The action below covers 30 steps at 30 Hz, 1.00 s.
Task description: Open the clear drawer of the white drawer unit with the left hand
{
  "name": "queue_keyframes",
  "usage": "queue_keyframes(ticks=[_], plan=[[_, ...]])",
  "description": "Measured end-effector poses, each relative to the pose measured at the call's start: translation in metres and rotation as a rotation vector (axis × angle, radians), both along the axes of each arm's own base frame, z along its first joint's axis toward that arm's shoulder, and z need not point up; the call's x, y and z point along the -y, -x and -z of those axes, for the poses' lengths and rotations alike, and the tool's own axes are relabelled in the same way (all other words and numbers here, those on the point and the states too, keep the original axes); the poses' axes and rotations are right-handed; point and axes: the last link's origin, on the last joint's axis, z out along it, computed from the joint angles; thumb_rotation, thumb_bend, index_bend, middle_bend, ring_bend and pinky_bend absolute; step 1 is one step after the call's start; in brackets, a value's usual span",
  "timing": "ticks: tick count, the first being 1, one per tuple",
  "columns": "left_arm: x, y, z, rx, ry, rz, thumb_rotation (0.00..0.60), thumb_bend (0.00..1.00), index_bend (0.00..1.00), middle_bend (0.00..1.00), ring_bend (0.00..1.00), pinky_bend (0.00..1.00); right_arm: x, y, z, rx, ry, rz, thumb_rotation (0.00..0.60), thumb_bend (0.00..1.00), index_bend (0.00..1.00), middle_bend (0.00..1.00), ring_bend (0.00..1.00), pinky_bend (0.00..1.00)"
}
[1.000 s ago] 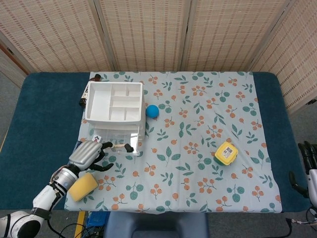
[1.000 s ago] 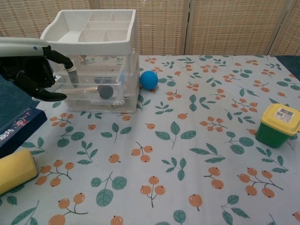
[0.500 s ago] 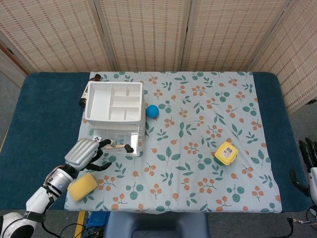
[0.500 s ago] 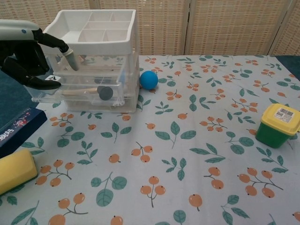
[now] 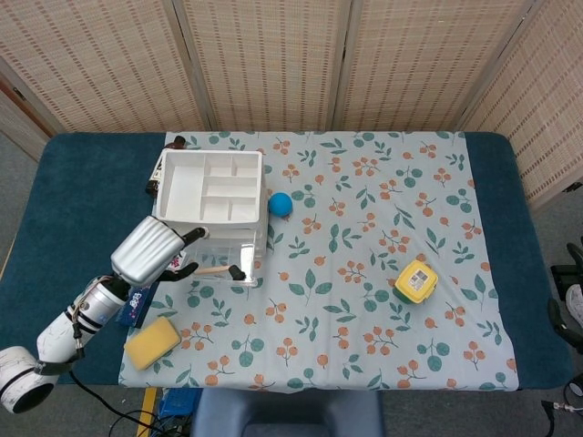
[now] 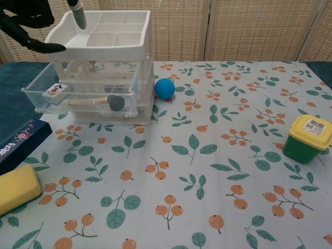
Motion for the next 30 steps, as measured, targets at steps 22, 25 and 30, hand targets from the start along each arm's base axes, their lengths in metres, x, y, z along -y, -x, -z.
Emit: queue_keyframes(ticks=[22,25,30], plan=[[-0.003,0.007,-0.005,-0.417,0.133,-0.095,0.6,0.31,0.29,0.96,1.0,1.0,-0.003,0.007,0.01,0.024,-0.032,0.023,0.6,0.45,0.0,0.0,0.0,0.0],[0.005,0.012,-0.014,-0.448,0.17,-0.17,0.6,0.34,0.26,0.97,1.0,1.0,-0.002,0.008,0.011,0.022,-0.036,0.024,0.6,0.45,0.0,0.0,0.0,0.0],[0.017,0.019,-0.018,-0.483,0.233,-0.255,0.6,0.36,0.2,0.97,1.0,1.0,0.0,0.008,0.013,0.026,-0.042,0.02,0.6,0.45,0.0,0.0,0.0,0.0]])
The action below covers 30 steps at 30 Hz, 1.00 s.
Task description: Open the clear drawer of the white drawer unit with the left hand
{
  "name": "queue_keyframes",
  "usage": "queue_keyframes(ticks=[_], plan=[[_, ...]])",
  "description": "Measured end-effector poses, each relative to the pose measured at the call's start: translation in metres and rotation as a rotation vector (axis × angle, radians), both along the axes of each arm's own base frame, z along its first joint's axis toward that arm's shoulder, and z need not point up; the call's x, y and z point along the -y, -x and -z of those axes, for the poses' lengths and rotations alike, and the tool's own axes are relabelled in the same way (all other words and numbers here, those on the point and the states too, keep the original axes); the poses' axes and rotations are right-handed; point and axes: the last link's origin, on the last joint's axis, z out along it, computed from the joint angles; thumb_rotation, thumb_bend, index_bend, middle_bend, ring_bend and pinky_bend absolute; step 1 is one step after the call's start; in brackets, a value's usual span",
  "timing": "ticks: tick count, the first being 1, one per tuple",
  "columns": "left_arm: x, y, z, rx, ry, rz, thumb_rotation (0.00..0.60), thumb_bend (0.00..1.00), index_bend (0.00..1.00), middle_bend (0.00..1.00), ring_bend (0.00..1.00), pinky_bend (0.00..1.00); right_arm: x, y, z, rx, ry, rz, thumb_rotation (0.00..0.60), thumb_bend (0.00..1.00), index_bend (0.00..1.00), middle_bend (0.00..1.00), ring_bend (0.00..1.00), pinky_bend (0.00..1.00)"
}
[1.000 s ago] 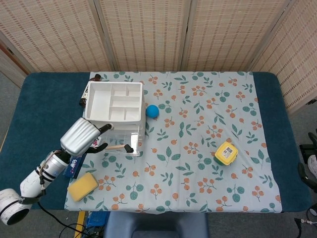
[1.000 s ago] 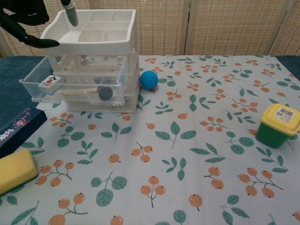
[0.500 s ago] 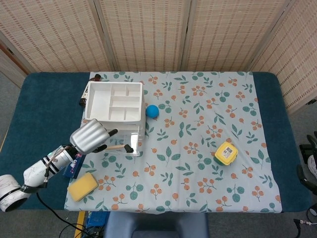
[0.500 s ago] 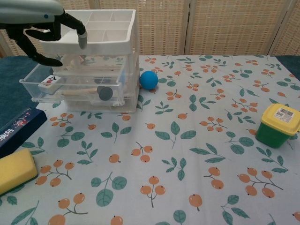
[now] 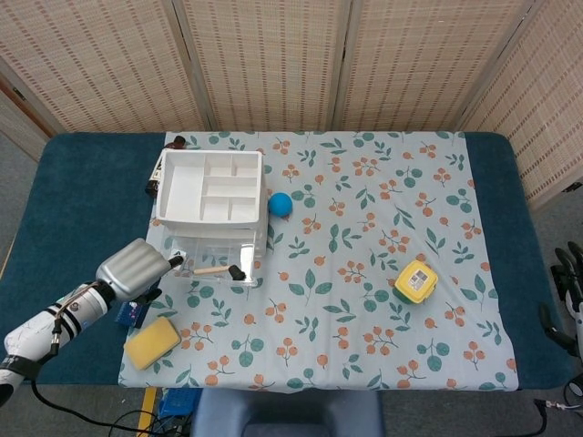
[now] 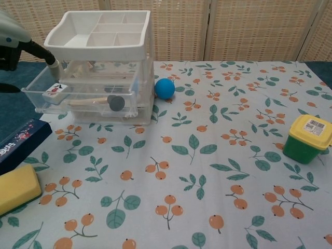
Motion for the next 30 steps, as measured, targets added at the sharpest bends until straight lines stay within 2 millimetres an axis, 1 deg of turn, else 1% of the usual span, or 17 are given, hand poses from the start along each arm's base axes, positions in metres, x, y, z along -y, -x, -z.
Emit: queue_keyframes(ticks=[5,9,22,30], plan=[[0.001,0.005,0.005,-0.003,0.018,-0.037,0.6,0.36,0.18,0.97,1.0,1.0,0.0,0.001,0.001,0.004,-0.003,0.002,0.6,0.45,0.0,0.0,0.0,0.0],[0.0,0.007,0.007,-0.005,0.015,-0.051,0.6,0.36,0.19,0.97,1.0,1.0,-0.001,0.002,0.001,0.004,0.001,0.005,0.6,0.45,0.0,0.0,0.0,0.0],[0.001,0.009,0.009,-0.049,0.028,-0.064,0.6,0.36,0.23,0.97,1.0,1.0,0.0,0.004,0.002,0.01,-0.001,0.009,0.6,0.45,0.0,0.0,0.0,0.0],[0.001,0.008,0.013,-0.072,0.037,-0.071,0.6,0.36,0.23,0.97,1.0,1.0,-0.001,0.006,0.002,0.013,0.001,0.012,0.6,0.45,0.0,0.0,0.0,0.0]])
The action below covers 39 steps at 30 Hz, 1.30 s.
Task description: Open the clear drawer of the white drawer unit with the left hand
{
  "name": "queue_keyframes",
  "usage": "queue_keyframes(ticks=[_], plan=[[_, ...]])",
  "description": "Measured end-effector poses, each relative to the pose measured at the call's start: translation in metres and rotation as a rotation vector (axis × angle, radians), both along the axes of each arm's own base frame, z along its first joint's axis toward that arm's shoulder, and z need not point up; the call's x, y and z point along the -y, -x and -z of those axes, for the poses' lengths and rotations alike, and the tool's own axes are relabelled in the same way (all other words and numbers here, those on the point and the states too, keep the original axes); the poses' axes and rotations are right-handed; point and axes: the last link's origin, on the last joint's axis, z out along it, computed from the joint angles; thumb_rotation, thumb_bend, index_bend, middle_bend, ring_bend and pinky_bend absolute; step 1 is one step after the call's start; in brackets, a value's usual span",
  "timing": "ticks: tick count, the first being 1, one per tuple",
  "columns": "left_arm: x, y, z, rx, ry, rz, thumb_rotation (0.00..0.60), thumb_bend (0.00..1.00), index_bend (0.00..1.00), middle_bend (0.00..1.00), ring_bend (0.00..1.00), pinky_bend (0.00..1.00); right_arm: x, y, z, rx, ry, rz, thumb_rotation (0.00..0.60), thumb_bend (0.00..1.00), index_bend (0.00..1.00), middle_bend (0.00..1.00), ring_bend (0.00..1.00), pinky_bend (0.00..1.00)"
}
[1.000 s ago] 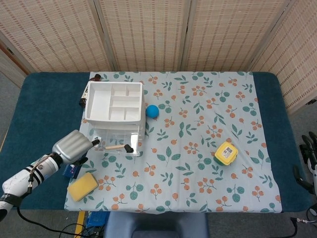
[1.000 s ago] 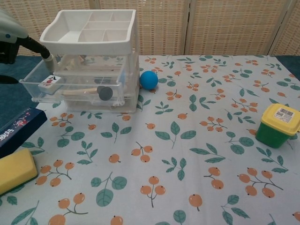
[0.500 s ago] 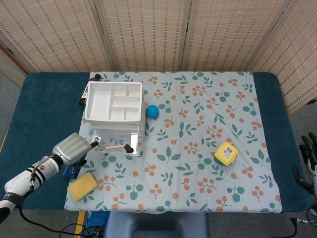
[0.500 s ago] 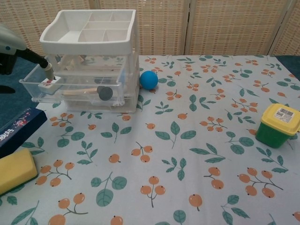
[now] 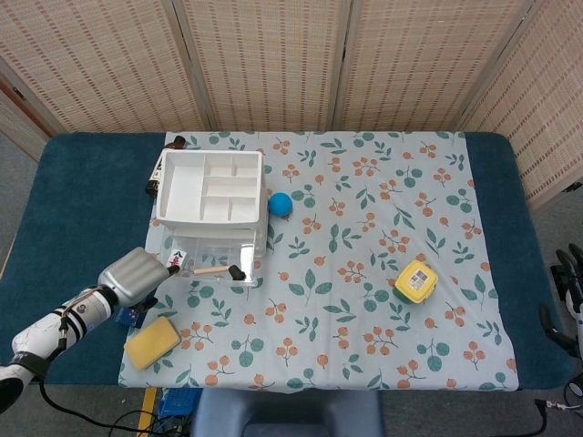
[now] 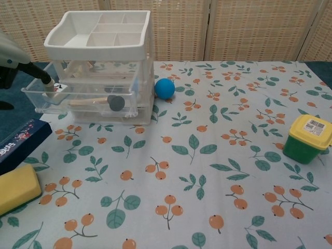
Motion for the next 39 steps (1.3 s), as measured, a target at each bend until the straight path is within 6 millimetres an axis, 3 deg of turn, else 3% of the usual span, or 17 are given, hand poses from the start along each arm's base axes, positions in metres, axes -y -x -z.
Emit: queue_keyframes(ticks=[20,33,39], plan=[[-0.012,0.0,0.008,-0.05,-0.033,-0.024,0.6,0.36,0.19,0.97,1.0,1.0,-0.002,0.003,-0.001,0.002,0.008,0.01,0.6,0.46,0.0,0.0,0.0,0.0],[-0.016,-0.014,0.013,-0.023,-0.065,0.007,0.6,0.36,0.15,0.97,1.0,1.0,-0.005,0.006,-0.002,0.006,0.018,0.021,0.6,0.46,0.0,0.0,0.0,0.0],[-0.012,-0.014,0.008,-0.031,-0.068,0.008,0.6,0.36,0.21,0.97,1.0,1.0,-0.004,0.008,-0.001,0.009,0.014,0.022,0.6,0.46,0.0,0.0,0.0,0.0]])
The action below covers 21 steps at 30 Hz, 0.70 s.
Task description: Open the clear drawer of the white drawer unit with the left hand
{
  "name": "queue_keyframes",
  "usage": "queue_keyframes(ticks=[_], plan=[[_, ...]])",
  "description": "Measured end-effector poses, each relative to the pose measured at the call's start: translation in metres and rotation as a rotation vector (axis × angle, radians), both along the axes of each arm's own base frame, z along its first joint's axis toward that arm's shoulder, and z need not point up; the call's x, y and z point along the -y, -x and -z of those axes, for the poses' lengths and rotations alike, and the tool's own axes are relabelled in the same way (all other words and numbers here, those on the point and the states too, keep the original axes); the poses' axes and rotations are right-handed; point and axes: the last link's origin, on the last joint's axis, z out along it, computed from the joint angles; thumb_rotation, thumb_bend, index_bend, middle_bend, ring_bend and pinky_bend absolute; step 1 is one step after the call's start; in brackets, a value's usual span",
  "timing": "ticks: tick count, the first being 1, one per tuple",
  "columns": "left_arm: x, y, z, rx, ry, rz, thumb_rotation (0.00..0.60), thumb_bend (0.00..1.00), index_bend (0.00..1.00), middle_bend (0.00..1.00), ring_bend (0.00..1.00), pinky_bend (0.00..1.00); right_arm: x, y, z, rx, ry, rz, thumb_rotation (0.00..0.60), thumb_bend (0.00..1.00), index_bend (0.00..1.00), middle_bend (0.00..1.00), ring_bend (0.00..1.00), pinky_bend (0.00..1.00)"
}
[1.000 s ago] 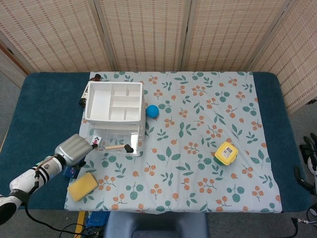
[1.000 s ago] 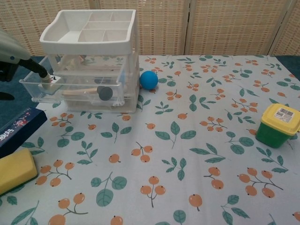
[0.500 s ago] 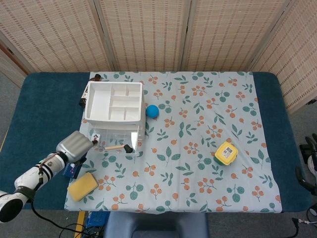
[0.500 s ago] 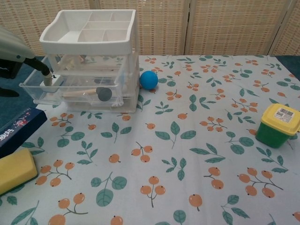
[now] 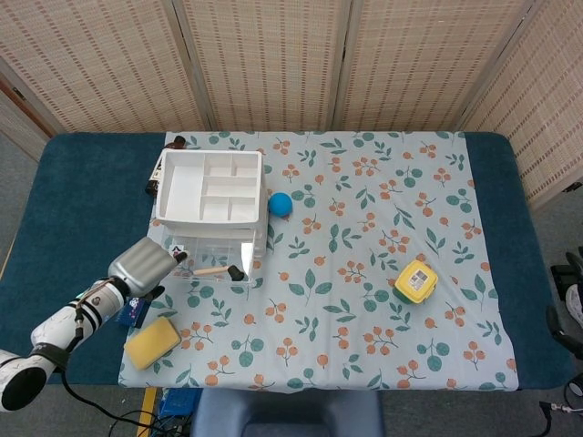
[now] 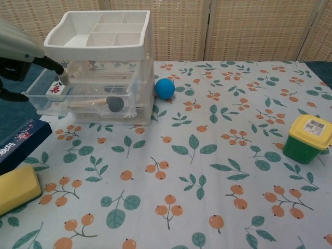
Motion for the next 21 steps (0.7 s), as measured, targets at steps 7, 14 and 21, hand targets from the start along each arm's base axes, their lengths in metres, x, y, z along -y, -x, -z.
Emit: queue_keyframes(ticks=[7,14,21], plan=[[0.005,0.005,0.0,-0.022,0.02,-0.018,0.6,0.36,0.24,0.97,1.0,1.0,0.002,0.001,0.001,0.005,-0.005,-0.001,0.6,0.46,0.0,0.0,0.0,0.0],[0.004,0.005,0.006,-0.032,0.038,-0.021,0.6,0.36,0.25,0.97,1.0,1.0,0.0,0.001,0.001,0.004,-0.001,0.001,0.6,0.46,0.0,0.0,0.0,0.0],[-0.002,0.0,0.011,-0.03,0.032,-0.017,0.6,0.36,0.24,0.97,1.0,1.0,-0.003,0.002,-0.001,0.003,0.005,0.009,0.6,0.46,0.0,0.0,0.0,0.0]])
